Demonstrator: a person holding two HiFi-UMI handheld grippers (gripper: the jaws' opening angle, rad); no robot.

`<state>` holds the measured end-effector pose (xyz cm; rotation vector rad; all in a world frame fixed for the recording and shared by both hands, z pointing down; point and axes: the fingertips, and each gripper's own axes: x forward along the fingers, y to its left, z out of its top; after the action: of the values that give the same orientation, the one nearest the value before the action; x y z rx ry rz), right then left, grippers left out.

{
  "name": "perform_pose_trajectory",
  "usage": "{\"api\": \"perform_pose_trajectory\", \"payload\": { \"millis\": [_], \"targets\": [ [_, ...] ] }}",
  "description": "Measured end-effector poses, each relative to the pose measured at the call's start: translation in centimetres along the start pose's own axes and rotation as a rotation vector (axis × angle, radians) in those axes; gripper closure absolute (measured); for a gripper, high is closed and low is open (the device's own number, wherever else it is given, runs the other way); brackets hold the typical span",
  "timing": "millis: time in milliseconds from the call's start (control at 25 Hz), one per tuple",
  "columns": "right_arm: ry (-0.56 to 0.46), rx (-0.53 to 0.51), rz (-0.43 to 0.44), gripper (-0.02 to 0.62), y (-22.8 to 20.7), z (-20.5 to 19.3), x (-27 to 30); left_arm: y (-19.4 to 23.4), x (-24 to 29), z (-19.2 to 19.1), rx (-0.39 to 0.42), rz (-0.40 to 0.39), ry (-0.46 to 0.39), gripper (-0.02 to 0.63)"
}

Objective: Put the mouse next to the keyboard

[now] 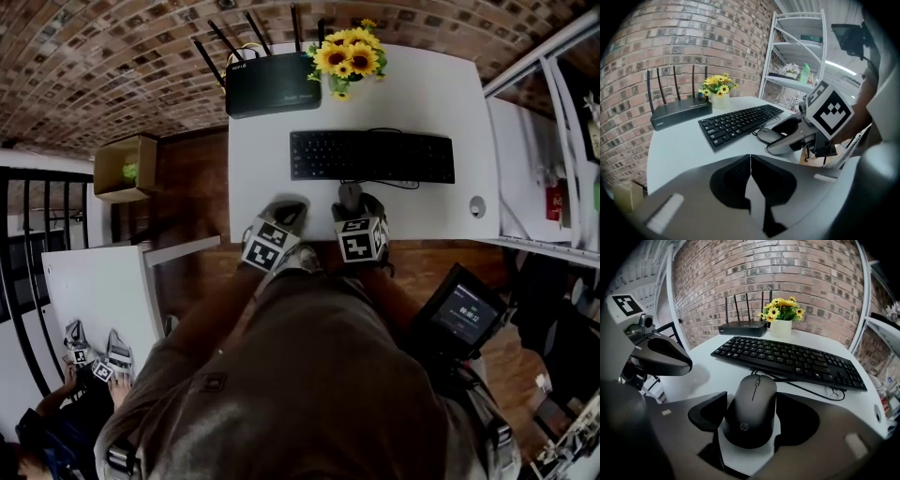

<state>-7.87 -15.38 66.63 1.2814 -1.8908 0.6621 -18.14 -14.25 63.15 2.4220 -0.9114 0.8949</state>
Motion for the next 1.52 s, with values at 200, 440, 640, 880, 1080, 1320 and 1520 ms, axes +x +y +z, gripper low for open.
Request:
{"api": "perform_pose_trajectory", "payload": {
  "millis": [200, 440, 640, 880, 1080, 1320, 1520],
  "targets": [
    [0.001, 0.016, -0.019, 0.236, -0.2, -0.1, 0.0, 0.0, 0.1, -0.3, -0.007, -0.005, 0.003, 0.601],
    [0.002, 0.085, -0.017, 0.242, -0.5, -0.1, 0.0, 0.0, -0.1, -0.2, -0.002, -0.002, 0.005, 0.601],
    [0.007, 0.092, -0.006, 0.281, -0.6, -0.2, 0.2, -0.1, -0.1, -0.3, 0.0, -0.006, 0.007, 0.601],
    [-0.023, 0.063, 0.005, 0.285, -0.8, 0.8, -0.6, -0.2, 0.0, 0.0, 0.012, -0.009, 0.004, 0.601],
    [-0.054, 0.06, 0.006, 0.285, -1.5, 1.2, -1.1, -0.5, 0.8, 0.1, 0.014, -0.018, -0.007, 0.601],
    [-0.09, 0.081, -0.034, 0.285, -5.0, 1.8, -3.1, -1.7, 2.1, 1.7, 0.016, -0.032, -0.012, 0.601],
    [-0.121, 0.121, -0.099, 0.285, -10.7, 2.2, -5.0, -3.8, 4.5, 4.4, 0.039, -0.054, -0.038, 0.601]
  ]
}}
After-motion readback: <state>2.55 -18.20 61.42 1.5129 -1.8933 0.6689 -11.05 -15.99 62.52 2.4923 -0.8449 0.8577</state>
